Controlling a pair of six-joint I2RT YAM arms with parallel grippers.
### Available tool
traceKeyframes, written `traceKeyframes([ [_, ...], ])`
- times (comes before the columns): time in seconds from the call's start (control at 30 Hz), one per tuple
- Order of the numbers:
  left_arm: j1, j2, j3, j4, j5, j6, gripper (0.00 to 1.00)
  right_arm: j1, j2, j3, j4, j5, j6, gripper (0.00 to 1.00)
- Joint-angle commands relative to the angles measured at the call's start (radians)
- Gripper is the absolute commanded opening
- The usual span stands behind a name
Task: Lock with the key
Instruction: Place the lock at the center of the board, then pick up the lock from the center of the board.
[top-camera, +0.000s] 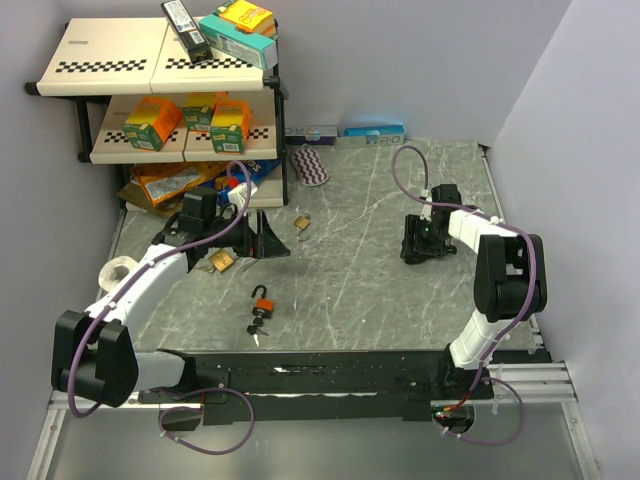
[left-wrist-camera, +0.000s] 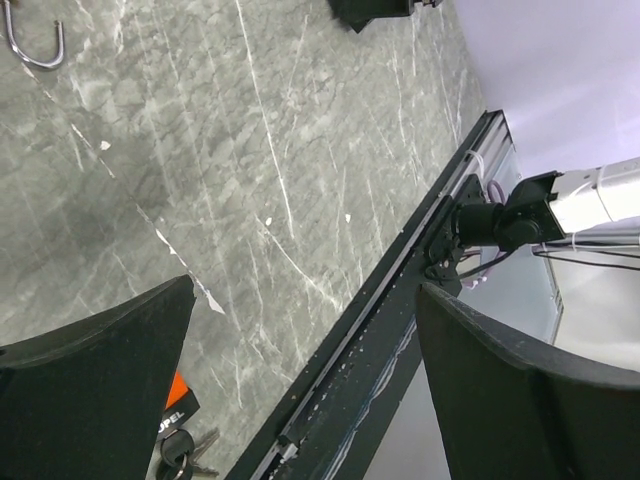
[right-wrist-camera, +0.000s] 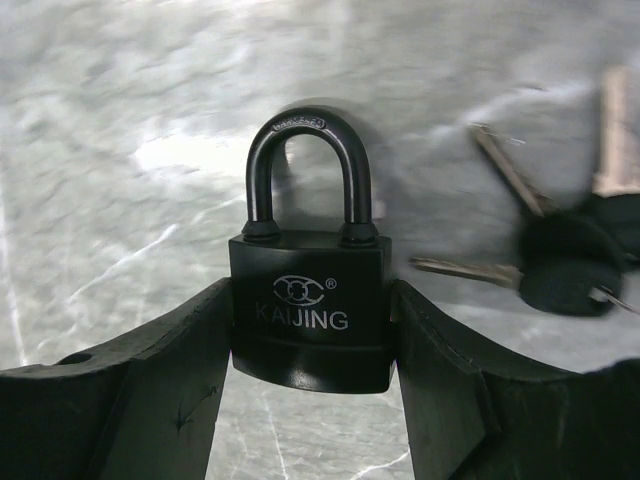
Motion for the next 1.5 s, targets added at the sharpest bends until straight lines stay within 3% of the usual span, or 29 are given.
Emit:
traceKeyframes([
  [0.0, 0.003, -0.018, 0.013, 0.020, -0.022, 0.029, 0.96, 0.026, -0.012, 0.036, 0.009, 0.120, 0.091, 0.18],
  [0.17, 0.003, -0.017, 0.013, 0.017, -0.058, 0.040, 0.96, 0.038, -0.026, 0.023, 0.021, 0.173, 0.114, 0.28],
  [0.23, 0.003, -0.014, 0.018, 0.006, -0.062, 0.047, 0.96, 0.041, -0.013, 0.032, 0.018, 0.163, 0.108, 0.44],
  [0.4, 0.003, -0.014, 0.034, -0.021, -0.091, 0.070, 0.96, 0.044, -0.013, 0.036, 0.018, 0.121, 0.106, 0.57],
  [0.73, 0.003, -0.095, 0.094, -0.040, -0.240, 0.148, 0.96, 0.050, -0.053, 0.116, -0.005, 0.095, 0.068, 0.93],
  [1.0, 0.003, -0.215, 0.134, 0.028, -0.348, 0.239, 0.96, 0.081, -0.214, 0.165, -0.011, -0.085, 0.002, 1.00],
  [1.07, 0.003, -0.245, 0.114, 0.065, -0.323, 0.305, 0.96, 0.081, -0.281, 0.170, 0.021, -0.133, -0.021, 1.00],
  [1.1, 0.003, -0.244, 0.138, 0.036, -0.308, 0.423, 0.96, 0.084, -0.305, 0.173, 0.033, -0.164, -0.030, 1.00],
  [1.27, -0.006, -0.152, 0.194, -0.084, -0.199, 0.566, 0.96, 0.060, -0.430, 0.202, 0.132, -0.210, -0.034, 1.00],
  [1.47, -0.139, 0.064, 0.238, -0.043, -0.346, 0.523, 0.96, -0.032, -0.441, 0.256, 0.147, -0.270, 0.074, 1.00],
])
